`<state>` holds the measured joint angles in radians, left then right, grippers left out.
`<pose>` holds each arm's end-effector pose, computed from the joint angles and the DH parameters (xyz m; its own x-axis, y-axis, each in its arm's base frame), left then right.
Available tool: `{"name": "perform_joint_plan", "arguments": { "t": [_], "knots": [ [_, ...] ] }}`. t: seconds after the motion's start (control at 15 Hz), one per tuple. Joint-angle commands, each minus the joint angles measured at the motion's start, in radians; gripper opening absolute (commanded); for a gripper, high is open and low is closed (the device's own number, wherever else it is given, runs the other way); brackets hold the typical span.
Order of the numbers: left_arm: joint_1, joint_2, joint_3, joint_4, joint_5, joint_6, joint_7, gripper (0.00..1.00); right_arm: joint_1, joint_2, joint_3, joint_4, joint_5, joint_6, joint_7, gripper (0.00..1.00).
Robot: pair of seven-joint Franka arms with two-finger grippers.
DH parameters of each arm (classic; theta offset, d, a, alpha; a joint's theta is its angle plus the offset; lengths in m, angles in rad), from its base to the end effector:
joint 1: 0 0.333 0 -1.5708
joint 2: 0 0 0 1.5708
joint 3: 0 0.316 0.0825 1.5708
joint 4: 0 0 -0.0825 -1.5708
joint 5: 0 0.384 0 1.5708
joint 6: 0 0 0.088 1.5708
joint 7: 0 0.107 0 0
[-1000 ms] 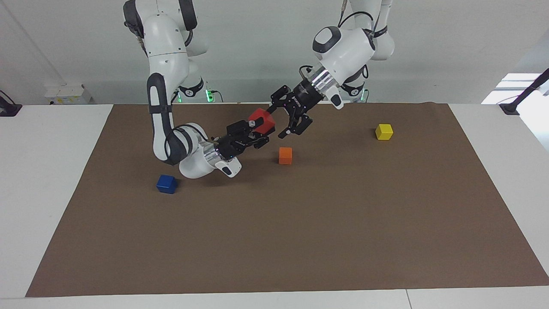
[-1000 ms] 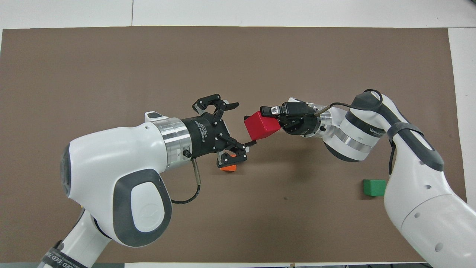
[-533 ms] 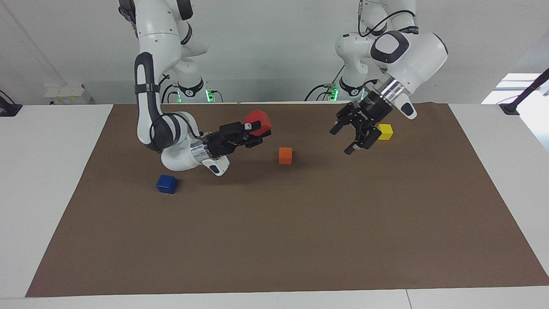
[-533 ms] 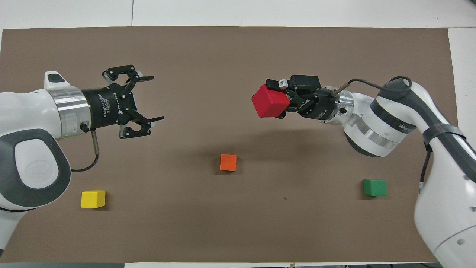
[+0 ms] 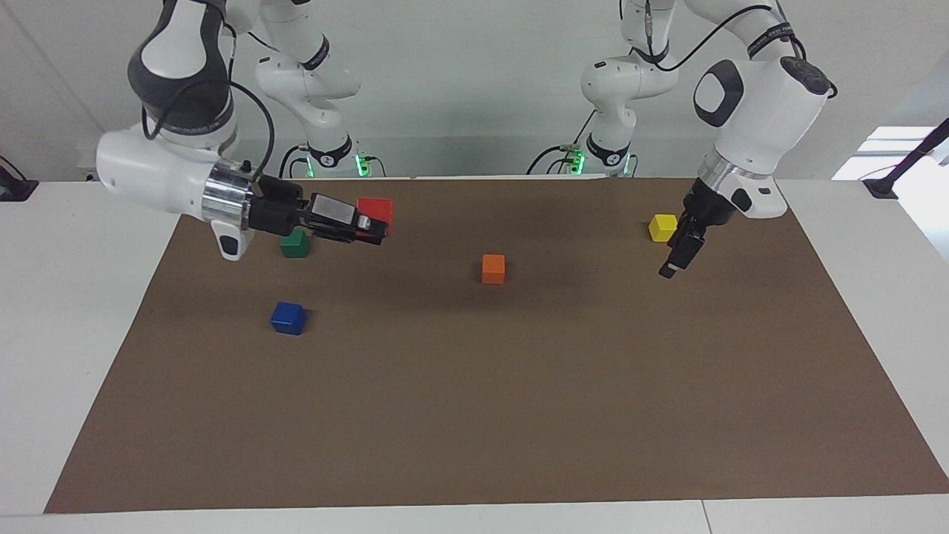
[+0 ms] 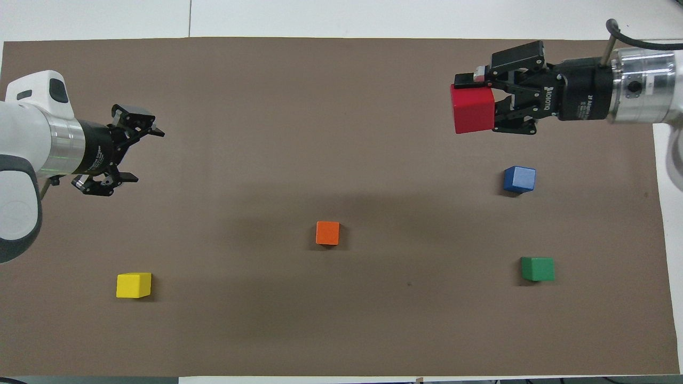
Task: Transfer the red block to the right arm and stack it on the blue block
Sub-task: 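Carry the red cube with the right gripper above the blue cube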
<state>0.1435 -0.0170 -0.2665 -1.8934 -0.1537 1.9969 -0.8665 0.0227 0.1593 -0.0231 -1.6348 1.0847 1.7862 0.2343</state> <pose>0.5632 -0.0799 0.5182 0.6996 0.7138 -0.0332 0.7068 -0.6843 0.1795 0.6216 0.0766 0.5639 0.9026 -0.2935 -0.3148 -0.4168 -0.4135 -0.8095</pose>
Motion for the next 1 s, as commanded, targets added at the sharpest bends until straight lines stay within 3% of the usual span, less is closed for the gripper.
{"name": "perform_joint_plan", "arguments": {
  "t": [0.0, 0.13, 0.33, 0.53, 0.67, 0.93],
  "knots": [
    [0.034, 0.019, -0.01, 0.074, 0.098, -0.194, 0.34, 1.0, -0.01, 0.037, 0.006, 0.072, -0.344, 0.01, 0.023, 0.0],
    [0.05, 0.016, -0.008, 0.102, 0.144, -0.291, 0.551, 1.0, -0.009, 0.037, 0.009, 0.073, -0.567, 0.039, 0.013, 0.0],
    [0.033, 0.022, -0.01, 0.149, 0.255, -0.362, 0.702, 1.0, -0.012, 0.04, 0.009, 0.076, -0.814, 0.068, -0.071, 0.0],
    [0.028, 0.045, -0.014, 0.213, 0.258, -0.418, 0.735, 1.0, -0.004, 0.048, 0.009, 0.064, -1.018, 0.117, -0.095, 0.0],
    [0.03, 0.019, -0.014, 0.208, 0.253, -0.444, 0.764, 1.0, 0.009, 0.068, 0.011, 0.064, -1.15, 0.127, -0.095, 0.0],
    [0.015, -0.017, -0.008, 0.159, 0.243, -0.461, 0.765, 1.0, 0.014, 0.123, 0.011, 0.05, -1.2, 0.168, -0.084, 0.0]
  ]
}}
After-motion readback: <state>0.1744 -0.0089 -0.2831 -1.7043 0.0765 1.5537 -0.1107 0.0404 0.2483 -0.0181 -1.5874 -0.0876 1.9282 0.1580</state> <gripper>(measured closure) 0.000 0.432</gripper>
